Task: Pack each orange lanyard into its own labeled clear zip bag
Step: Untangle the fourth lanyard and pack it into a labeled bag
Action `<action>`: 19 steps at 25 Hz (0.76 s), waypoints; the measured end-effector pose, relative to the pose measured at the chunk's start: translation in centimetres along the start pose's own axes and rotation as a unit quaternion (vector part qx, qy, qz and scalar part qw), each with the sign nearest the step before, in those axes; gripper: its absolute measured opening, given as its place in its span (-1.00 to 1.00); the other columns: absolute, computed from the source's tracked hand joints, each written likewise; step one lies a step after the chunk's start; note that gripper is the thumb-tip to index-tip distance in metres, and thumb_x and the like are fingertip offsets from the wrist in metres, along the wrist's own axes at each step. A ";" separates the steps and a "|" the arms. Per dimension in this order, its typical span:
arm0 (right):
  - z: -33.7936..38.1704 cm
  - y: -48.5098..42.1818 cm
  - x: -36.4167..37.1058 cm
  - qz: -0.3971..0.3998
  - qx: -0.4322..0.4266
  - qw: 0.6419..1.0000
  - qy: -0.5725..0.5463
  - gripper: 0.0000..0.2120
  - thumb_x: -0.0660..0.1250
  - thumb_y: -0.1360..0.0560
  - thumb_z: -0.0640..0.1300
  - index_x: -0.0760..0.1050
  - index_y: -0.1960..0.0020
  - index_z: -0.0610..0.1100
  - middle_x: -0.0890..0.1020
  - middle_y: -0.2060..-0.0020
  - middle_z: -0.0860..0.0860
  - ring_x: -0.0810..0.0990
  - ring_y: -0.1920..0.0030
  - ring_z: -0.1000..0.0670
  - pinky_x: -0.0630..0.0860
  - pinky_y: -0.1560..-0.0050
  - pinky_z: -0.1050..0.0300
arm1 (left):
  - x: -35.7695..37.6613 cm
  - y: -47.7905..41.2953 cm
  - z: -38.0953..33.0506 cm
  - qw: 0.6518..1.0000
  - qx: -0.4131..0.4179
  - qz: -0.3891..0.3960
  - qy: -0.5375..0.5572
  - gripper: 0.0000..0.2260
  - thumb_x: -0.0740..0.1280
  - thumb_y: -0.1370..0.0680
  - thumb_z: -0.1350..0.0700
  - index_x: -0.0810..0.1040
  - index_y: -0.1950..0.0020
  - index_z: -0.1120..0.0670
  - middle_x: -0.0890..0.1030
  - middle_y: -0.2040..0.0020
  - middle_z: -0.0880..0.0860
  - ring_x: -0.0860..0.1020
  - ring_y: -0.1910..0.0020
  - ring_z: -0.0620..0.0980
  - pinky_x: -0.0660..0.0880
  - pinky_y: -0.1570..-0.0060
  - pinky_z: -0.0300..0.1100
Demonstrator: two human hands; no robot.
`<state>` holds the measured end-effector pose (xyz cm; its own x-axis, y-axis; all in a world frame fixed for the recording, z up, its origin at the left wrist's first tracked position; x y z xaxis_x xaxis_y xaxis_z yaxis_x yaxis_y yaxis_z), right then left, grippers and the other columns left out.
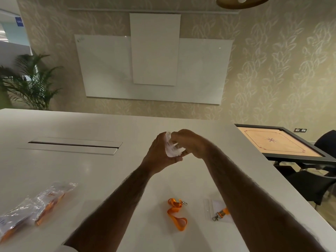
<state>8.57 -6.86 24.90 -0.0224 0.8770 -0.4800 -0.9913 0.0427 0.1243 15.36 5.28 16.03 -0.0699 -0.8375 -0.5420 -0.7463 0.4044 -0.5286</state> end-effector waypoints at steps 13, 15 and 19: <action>-1.2 -1.7 -0.5 -0.163 -0.146 0.968 0.123 -0.83 0.30 -0.51 -0.25 0.66 0.16 -0.18 0.72 0.22 -0.01 0.70 0.31 0.08 0.59 0.33 0.22 | -1.1 1.2 2.2 0.998 -0.039 -0.031 -0.037 -0.28 0.51 -0.29 -0.29 0.30 -0.34 -0.17 0.44 -0.29 -0.21 0.46 -0.26 -0.08 0.52 -0.18 -0.07; -2.5 -1.1 -1.4 -0.228 -0.153 0.961 0.021 -0.86 0.30 -0.50 -0.26 0.62 0.17 -0.15 0.70 0.23 0.00 0.72 0.32 0.06 0.68 0.25 0.04 | -1.4 1.6 3.1 0.997 -0.058 -0.034 -0.029 -0.27 0.51 -0.26 -0.31 0.30 -0.32 -0.15 0.45 -0.27 -0.21 0.46 -0.25 -0.08 0.51 -0.15 -0.13; -6.7 -0.5 0.6 0.016 -0.067 0.980 0.188 -0.79 0.46 -0.46 -0.24 0.65 -0.10 -0.18 0.70 -0.03 -0.17 0.69 -0.03 -0.17 0.63 0.05 0.06 | -1.5 2.3 4.8 0.996 -0.076 -0.037 -0.009 -0.25 0.55 -0.27 -0.26 0.32 -0.34 -0.07 0.48 -0.27 -0.14 0.48 -0.26 -0.08 0.42 -0.09 -0.31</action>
<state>8.16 -9.58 18.71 -0.0739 0.6369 -0.7674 -0.9969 -0.0672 0.0402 16.87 9.23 12.49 0.0006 -0.8553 -0.5181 -0.8407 0.2800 -0.4634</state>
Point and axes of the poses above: each hand's wrist, its own y-axis away from the middle knuckle, its own x-axis out of the palm, z = x × y, the point moved 2 cm from there along -y, towards the middle knuckle
